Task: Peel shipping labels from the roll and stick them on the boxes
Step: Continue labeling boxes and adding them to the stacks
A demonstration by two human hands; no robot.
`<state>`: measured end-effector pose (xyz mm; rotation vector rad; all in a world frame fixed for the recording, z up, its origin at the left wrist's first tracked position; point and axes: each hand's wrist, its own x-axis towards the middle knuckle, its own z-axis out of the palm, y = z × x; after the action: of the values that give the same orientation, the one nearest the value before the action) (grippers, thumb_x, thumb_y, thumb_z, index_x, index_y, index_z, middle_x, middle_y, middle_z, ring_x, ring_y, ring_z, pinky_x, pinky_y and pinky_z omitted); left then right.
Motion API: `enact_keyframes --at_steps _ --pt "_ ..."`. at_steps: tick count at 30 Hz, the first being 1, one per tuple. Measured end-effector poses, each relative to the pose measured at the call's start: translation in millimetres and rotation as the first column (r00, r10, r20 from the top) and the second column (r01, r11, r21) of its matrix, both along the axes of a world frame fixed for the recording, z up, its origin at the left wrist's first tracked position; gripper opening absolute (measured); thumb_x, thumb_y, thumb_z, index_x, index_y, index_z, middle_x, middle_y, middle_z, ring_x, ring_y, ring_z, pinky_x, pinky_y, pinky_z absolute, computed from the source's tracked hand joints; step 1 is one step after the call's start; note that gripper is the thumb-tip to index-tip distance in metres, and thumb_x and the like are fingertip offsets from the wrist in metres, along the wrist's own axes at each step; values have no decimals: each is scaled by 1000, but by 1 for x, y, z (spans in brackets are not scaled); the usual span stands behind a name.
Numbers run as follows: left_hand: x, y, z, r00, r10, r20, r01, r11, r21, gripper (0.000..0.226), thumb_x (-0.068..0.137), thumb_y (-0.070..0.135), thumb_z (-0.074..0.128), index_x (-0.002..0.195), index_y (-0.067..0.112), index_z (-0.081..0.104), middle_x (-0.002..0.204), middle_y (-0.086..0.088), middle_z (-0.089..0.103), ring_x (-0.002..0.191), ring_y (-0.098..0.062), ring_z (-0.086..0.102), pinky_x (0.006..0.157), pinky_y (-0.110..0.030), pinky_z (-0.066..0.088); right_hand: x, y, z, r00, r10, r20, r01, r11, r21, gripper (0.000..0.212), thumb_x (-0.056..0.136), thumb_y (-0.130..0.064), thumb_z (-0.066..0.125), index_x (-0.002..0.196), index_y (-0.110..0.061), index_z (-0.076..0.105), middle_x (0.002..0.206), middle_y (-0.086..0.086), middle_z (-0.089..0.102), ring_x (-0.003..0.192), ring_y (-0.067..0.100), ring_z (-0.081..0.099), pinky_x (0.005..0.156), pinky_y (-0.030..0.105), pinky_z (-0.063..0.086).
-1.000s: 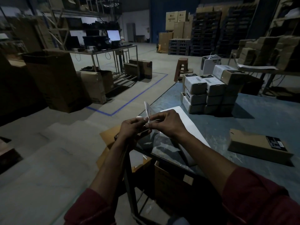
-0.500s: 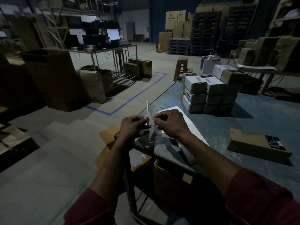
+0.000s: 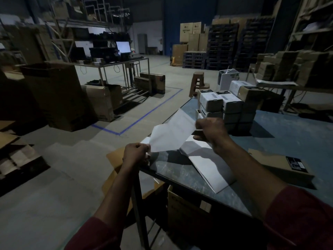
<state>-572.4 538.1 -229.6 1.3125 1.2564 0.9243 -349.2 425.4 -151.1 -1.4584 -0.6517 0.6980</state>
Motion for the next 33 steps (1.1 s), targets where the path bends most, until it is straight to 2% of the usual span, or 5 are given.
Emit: enact_keyframes --at_steps 9,21,27,30,33 --pt "13 -7 2 898 95 -430 -25 986 166 16 78 19 69 66 11 75 63 -6 68 63 -25 68 56 -28 43 13 -13 8 944 -46 -327 79 993 90 6 92 -7 61 98 -7 63 85 13 67 66 26 72 60 35 63" --pt "22 -7 -3 819 134 -558 -13 977 215 27 76 29 72 87 5 73 86 -14 73 73 -29 66 55 -29 40 10 -30 52 937 -32 -347 110 972 208 6 99 -12 57 103 -11 61 95 15 70 66 24 76 64 34 63" --pt "11 -24 10 841 203 -502 7 923 385 42 93 39 69 120 7 69 115 -15 71 98 -33 66 77 -33 43 0 -55 44 986 -43 162 13 984 180 14 104 -13 56 112 -7 66 103 16 72 67 14 75 61 35 59" --pt "10 -53 35 890 336 -309 -51 747 663 46 92 40 74 131 17 66 123 -12 64 108 -30 64 81 -33 41 0 -76 34 855 -67 514 -19 987 161 9 102 -14 62 103 -15 71 97 6 75 74 13 76 62 32 62" --pt "28 -92 53 962 174 -210 90 525 847 60 80 51 83 130 21 68 120 -7 61 109 -28 61 87 -34 47 -1 -96 32 822 -82 564 -1 989 146 9 101 -17 64 104 -16 73 93 0 75 76 11 76 58 27 61"
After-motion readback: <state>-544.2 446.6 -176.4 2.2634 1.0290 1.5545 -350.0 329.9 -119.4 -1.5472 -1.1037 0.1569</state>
